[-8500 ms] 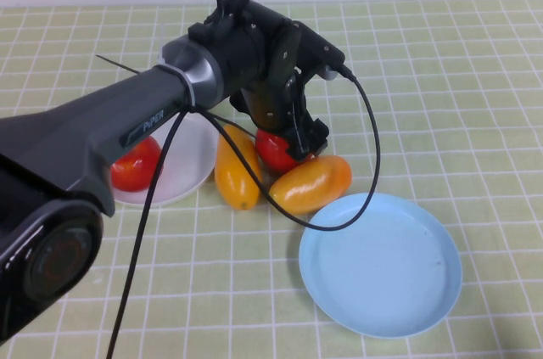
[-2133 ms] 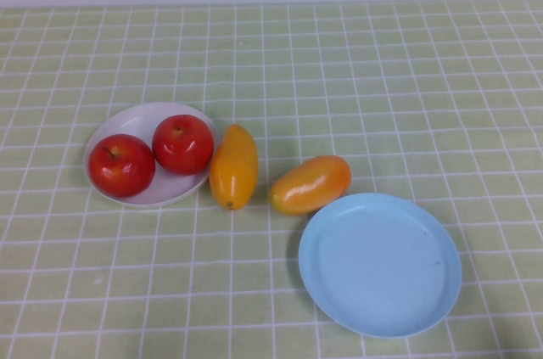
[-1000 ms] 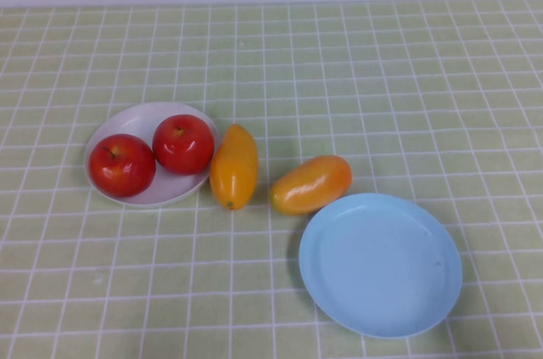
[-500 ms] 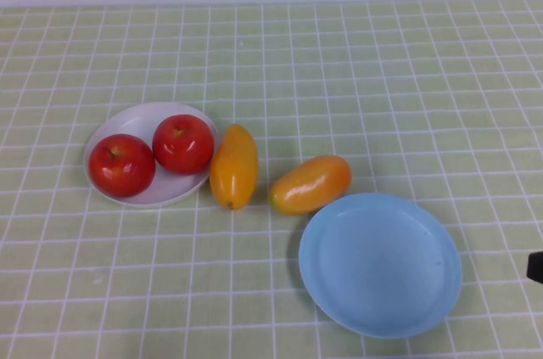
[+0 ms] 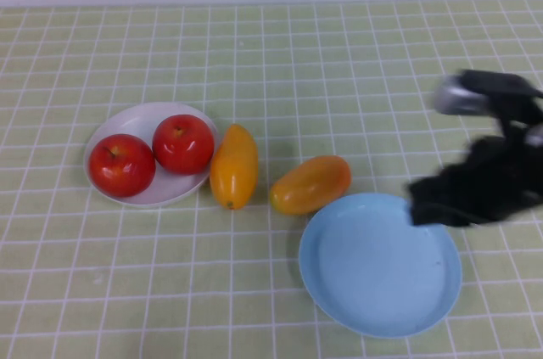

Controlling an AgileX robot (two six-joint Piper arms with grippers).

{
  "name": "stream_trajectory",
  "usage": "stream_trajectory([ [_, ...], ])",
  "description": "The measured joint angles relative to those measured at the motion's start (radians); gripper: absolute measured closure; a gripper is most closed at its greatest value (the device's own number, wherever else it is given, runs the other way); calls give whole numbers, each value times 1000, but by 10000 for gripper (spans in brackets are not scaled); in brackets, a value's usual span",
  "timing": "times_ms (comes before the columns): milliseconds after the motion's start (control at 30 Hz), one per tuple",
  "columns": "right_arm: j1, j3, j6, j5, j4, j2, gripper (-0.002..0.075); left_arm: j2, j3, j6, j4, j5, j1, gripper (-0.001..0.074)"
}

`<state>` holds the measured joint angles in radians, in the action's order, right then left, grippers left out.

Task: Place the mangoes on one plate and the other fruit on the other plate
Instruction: Put another type of fruit in the right plate

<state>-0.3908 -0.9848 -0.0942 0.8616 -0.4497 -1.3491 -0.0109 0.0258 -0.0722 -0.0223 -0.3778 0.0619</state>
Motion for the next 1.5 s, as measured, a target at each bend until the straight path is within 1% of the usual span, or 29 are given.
stream_trajectory([
  [100,-118,-162,13,-3,32,-139,727,0,0,0,0,0,0,731],
  [133,-138,-196,13,-3,40,-168,717,0,0,0,0,0,0,731],
  [167,-172,-264,15,-3,47,-224,694,0,0,0,0,0,0,731],
  [233,-210,-368,16,11,51,-306,639,0,0,0,0,0,0,731],
  [333,-234,-526,19,39,49,-432,505,0,0,0,0,0,0,731],
  [400,-236,-631,51,55,47,-507,382,0,0,0,0,0,0,731],
  [500,-236,-764,100,57,47,-603,223,0,0,0,0,0,0,731],
  [533,-236,-796,119,59,49,-628,183,0,0,0,0,0,0,731],
  [600,-236,-865,161,59,66,-691,139,0,0,0,0,0,0,731],
  [700,-236,-945,194,59,87,-780,116,0,0,0,0,0,0,731],
  [900,-236,-1049,238,64,101,-914,108,0,0,0,0,0,0,731],
  [1267,-236,-1098,247,66,151,-1004,109,0,0,0,0,0,0,731],
  [1333,-236,-1098,247,66,162,-1008,131,0,0,0,0,0,0,731],
  [1433,-236,-1100,247,69,168,-1010,225,0,0,0,0,0,0,731],
  [1500,-236,-1110,247,80,170,-1010,223,0,0,0,0,0,0,731],
])
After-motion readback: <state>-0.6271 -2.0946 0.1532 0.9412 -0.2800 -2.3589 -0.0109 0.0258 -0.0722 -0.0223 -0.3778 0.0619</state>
